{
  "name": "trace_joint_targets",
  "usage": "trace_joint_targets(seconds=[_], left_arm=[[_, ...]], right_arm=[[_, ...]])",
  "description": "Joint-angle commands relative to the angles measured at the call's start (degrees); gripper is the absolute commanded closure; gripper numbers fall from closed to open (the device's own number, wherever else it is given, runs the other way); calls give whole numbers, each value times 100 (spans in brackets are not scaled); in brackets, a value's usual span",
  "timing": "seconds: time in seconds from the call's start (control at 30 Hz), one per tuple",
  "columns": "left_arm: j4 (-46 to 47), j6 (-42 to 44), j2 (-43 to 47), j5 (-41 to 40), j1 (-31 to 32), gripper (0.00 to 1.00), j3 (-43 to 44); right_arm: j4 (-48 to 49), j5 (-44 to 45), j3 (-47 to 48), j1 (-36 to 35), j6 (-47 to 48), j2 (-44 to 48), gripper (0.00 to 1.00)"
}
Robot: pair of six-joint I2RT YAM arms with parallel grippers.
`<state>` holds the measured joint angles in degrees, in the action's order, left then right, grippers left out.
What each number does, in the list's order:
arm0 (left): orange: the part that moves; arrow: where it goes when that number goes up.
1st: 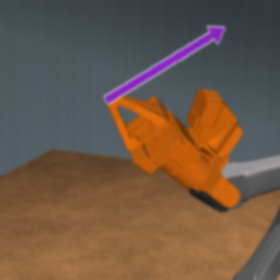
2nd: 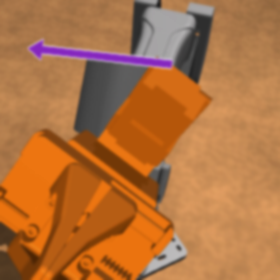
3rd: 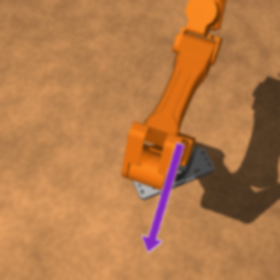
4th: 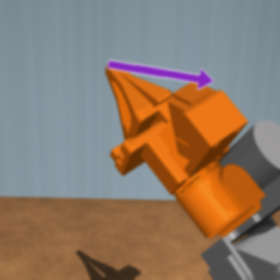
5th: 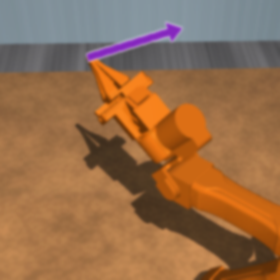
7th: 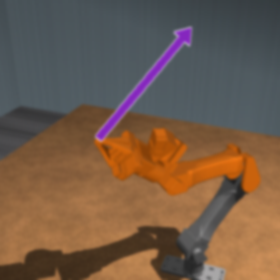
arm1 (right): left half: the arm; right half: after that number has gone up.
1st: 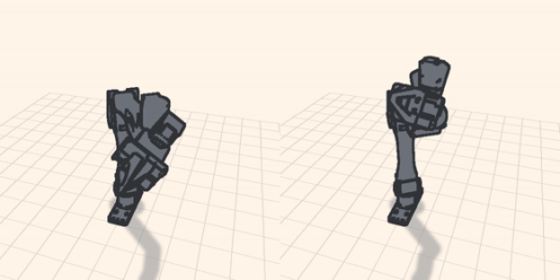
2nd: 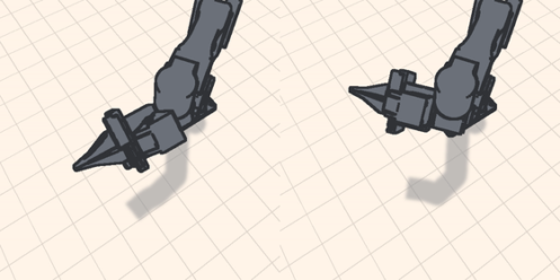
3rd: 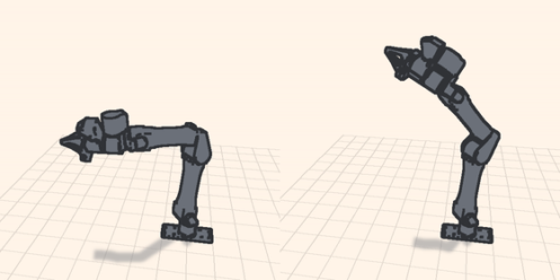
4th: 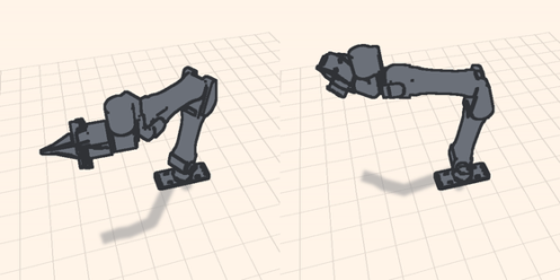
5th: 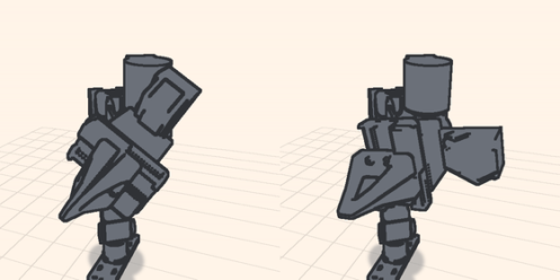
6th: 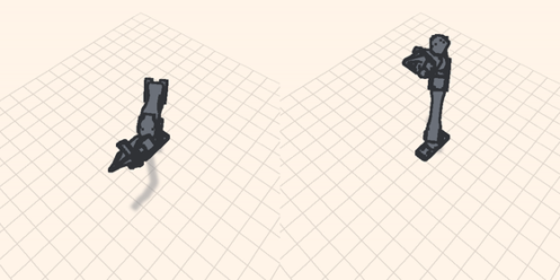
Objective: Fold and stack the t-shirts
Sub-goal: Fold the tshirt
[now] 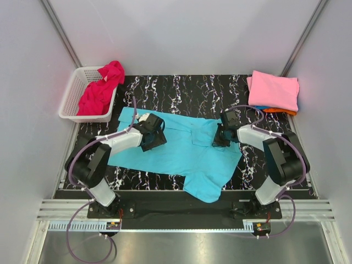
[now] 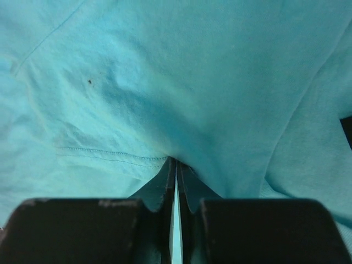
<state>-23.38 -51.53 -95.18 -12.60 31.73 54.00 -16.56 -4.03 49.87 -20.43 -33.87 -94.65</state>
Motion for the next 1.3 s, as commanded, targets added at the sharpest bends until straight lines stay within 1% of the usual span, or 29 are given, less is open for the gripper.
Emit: trace_joint_targets(seconds=[0.0,0.17,0.23,0.37,0.43,0.53,0.7,1.0,1.07,1.17,1.27], left_arm=[[-352,-173,69,109,-53,27,-512],[-448,-323,394,47,-61,27,-776],[-449,-340,368,56,-53,26,-716],[-457,-253,79,117,-61,26,-286],[-501,-148,-193,100,-61,26,-75],[-536,-25,-527,47,-79,26,330],[-606,187,-1081,126,-202,26,998],[-756,503,-2031,258,-623,26,2053],[-791,573,-2145,276,-703,26,2237],[-835,644,-2181,320,-738,26,2273],[-826,626,-1805,381,-720,26,2063]], right_arm=[[-321,640,330,-32,64,-527,91],[-875,1114,1270,-32,249,-1072,92],[-1121,1360,1742,-32,407,-1326,92],[-1525,1668,2614,-14,697,-1837,91],[-1684,1669,3052,12,864,-2126,90],[-1877,1651,3467,12,1057,-2408,91],[-2018,1686,3776,39,1198,-2655,90],[-2167,1581,4259,214,1330,-3164,90],[-2185,1564,4321,241,1348,-3226,90],[-2220,1598,4295,276,1391,-3165,91],[-2238,1607,4093,276,1400,-2806,91]])
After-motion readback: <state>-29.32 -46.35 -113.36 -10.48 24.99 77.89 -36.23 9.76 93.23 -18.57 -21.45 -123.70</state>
